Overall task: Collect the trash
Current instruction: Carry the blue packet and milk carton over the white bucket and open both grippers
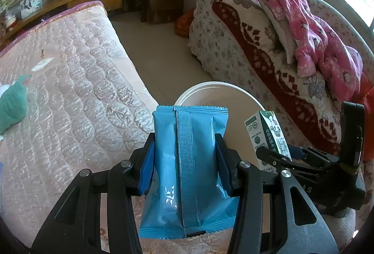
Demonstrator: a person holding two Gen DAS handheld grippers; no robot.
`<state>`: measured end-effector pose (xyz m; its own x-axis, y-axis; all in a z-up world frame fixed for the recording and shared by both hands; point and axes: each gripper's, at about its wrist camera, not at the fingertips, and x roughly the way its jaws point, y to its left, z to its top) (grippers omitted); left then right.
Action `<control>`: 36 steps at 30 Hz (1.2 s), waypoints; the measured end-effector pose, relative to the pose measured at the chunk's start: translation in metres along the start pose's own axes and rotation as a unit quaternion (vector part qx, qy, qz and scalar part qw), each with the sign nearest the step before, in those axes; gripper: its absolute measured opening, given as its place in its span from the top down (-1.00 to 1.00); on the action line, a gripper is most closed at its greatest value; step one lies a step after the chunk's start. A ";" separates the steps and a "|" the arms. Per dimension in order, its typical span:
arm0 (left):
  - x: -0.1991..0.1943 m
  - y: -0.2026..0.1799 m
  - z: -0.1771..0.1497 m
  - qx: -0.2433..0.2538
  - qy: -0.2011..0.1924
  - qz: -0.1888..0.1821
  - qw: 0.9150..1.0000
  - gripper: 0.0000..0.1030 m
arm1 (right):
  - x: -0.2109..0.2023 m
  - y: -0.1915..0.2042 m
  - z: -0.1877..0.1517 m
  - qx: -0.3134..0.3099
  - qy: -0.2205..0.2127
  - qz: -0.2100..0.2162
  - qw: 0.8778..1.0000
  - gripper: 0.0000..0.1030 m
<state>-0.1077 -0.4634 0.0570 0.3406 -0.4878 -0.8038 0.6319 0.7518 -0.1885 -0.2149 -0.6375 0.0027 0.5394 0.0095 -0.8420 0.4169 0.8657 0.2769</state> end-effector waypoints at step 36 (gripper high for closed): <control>0.007 -0.001 0.000 -0.030 -0.008 -0.071 0.997 -0.11 | 0.007 -0.003 0.000 0.011 0.001 -0.001 1.000 -0.21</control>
<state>-0.1063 -0.4674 0.0517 0.2619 -0.5970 -0.7583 0.6318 0.7000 -0.3329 -0.2124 -0.6403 -0.0038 0.5369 0.0085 -0.8436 0.4345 0.8543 0.2852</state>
